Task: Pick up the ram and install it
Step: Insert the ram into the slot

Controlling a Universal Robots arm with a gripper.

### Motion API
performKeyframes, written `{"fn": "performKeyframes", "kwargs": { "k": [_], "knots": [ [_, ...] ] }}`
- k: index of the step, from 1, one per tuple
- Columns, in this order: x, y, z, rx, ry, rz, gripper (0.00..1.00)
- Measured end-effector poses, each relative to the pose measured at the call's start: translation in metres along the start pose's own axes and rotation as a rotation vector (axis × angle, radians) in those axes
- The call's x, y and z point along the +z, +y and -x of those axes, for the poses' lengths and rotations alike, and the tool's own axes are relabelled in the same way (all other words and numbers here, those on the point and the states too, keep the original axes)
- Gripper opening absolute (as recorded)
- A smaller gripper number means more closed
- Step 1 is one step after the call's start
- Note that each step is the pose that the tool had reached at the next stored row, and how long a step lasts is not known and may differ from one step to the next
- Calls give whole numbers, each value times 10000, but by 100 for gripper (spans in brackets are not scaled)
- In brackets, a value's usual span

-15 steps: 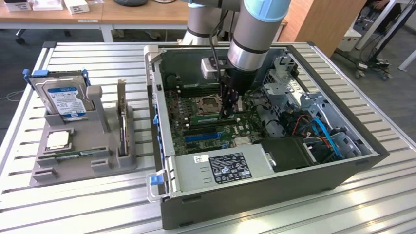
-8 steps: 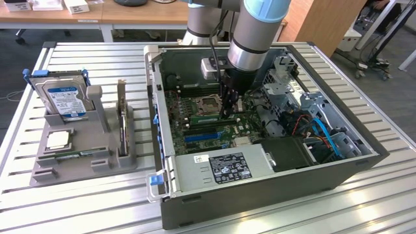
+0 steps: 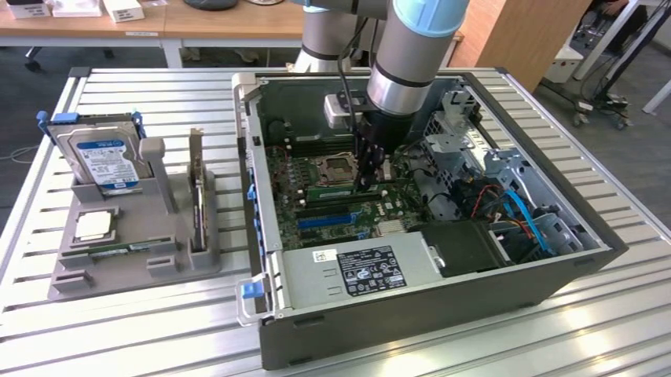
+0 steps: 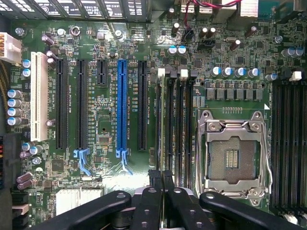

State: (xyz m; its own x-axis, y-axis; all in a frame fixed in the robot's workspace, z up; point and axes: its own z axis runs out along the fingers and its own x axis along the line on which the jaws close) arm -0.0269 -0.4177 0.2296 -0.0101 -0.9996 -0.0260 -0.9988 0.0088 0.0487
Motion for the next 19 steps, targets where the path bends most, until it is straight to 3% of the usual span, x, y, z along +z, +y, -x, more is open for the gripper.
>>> {"fn": "performKeyframes", "kwargs": {
  "k": [19],
  "knots": [
    [3, -10, 8, 0, 2, 1, 12]
  ]
}}
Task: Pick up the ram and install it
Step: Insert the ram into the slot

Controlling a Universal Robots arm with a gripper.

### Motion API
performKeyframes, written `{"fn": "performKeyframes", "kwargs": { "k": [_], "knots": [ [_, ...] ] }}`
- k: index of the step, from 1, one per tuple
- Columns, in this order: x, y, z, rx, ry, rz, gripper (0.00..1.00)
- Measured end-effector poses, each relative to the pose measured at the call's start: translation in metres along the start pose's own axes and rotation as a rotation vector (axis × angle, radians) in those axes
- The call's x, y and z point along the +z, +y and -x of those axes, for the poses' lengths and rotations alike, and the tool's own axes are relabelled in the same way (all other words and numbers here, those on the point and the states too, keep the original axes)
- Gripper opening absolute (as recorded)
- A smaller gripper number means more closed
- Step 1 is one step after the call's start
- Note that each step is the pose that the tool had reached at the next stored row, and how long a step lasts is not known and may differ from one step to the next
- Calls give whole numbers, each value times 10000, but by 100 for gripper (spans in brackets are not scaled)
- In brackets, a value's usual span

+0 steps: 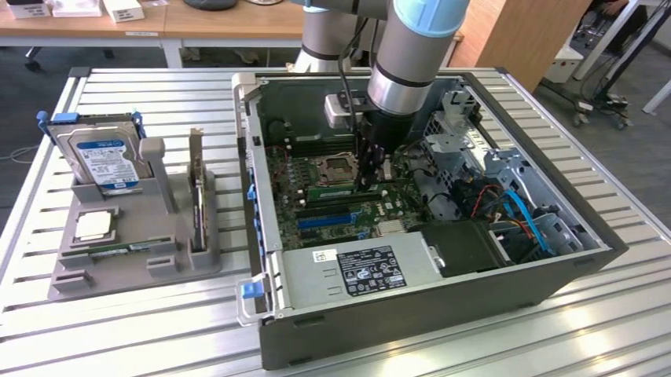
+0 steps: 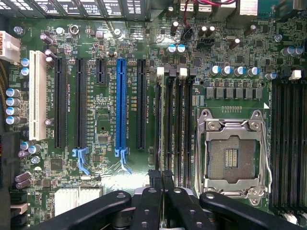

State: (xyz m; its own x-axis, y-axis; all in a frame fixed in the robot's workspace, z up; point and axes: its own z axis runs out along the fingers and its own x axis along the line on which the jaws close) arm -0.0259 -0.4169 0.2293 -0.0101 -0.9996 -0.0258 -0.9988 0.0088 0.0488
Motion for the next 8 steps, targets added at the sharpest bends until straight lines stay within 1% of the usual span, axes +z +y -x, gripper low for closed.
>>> {"fn": "performKeyframes", "kwargs": {
  "k": [8],
  "knots": [
    [0, 2, -2, 4, 1, 0, 12]
  ]
}}
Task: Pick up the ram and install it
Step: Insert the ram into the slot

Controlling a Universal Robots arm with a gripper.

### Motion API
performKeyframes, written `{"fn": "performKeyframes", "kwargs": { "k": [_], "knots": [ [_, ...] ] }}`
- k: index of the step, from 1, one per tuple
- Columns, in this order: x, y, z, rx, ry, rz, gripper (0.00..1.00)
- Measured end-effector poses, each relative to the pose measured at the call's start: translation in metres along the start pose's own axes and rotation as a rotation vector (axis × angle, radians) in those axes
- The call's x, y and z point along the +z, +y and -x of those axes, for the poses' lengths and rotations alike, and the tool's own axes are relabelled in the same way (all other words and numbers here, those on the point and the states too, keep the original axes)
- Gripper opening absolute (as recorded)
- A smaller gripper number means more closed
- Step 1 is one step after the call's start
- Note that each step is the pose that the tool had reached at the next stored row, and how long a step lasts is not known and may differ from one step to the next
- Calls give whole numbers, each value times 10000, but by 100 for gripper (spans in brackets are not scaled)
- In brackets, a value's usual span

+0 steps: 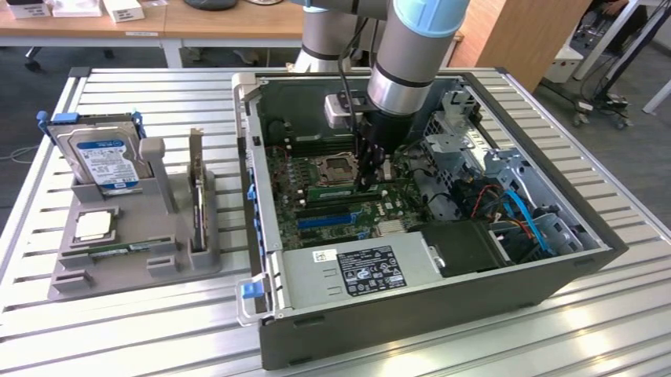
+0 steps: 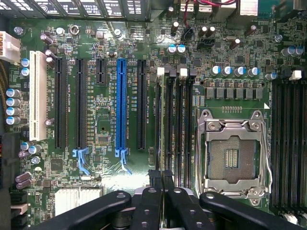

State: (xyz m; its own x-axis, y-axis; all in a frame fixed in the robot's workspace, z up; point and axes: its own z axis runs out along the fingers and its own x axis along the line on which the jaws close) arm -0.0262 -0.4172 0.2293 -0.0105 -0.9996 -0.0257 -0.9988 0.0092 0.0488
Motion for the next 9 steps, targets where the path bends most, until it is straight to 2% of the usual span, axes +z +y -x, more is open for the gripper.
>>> {"fn": "performKeyframes", "kwargs": {
  "k": [9],
  "knots": [
    [9, 2, -1, 8, -1, 0, 12]
  ]
}}
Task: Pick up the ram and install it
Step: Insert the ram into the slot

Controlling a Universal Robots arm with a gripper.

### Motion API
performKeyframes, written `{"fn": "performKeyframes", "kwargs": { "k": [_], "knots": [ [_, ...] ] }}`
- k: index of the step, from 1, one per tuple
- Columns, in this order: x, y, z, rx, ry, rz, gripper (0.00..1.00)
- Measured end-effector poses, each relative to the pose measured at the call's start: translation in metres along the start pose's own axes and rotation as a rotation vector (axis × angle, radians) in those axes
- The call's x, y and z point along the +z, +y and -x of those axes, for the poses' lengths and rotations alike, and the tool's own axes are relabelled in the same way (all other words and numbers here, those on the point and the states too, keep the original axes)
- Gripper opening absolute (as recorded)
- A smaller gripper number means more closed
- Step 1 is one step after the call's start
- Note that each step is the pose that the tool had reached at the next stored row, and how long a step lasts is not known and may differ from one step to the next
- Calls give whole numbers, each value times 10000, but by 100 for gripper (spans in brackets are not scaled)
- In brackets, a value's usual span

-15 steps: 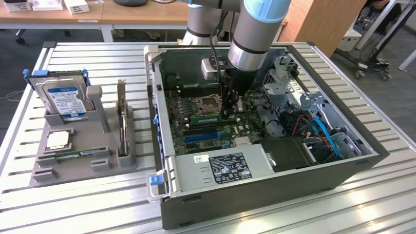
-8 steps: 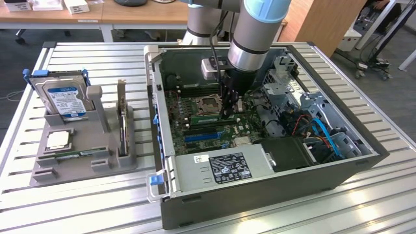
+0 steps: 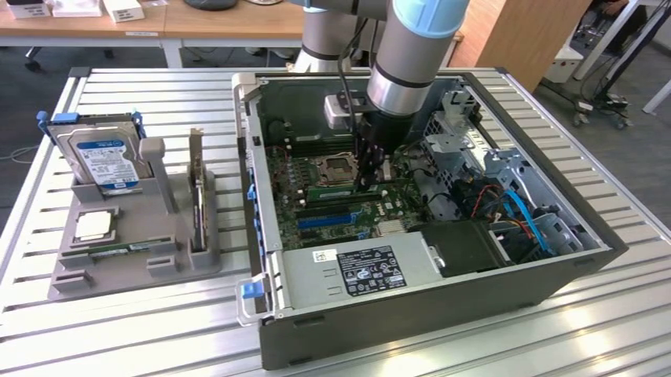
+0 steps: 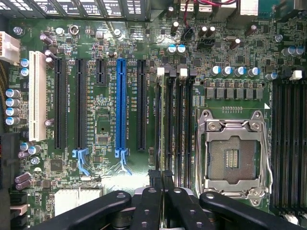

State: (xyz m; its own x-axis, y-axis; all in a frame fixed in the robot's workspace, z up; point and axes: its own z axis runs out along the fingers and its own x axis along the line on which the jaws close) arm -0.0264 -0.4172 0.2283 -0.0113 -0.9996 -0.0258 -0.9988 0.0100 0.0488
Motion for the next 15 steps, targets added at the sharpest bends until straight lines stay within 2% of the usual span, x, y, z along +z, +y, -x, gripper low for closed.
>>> {"fn": "performKeyframes", "kwargs": {
  "k": [15],
  "knots": [
    [6, 0, 0, -104, 6, 3, 12]
  ]
}}
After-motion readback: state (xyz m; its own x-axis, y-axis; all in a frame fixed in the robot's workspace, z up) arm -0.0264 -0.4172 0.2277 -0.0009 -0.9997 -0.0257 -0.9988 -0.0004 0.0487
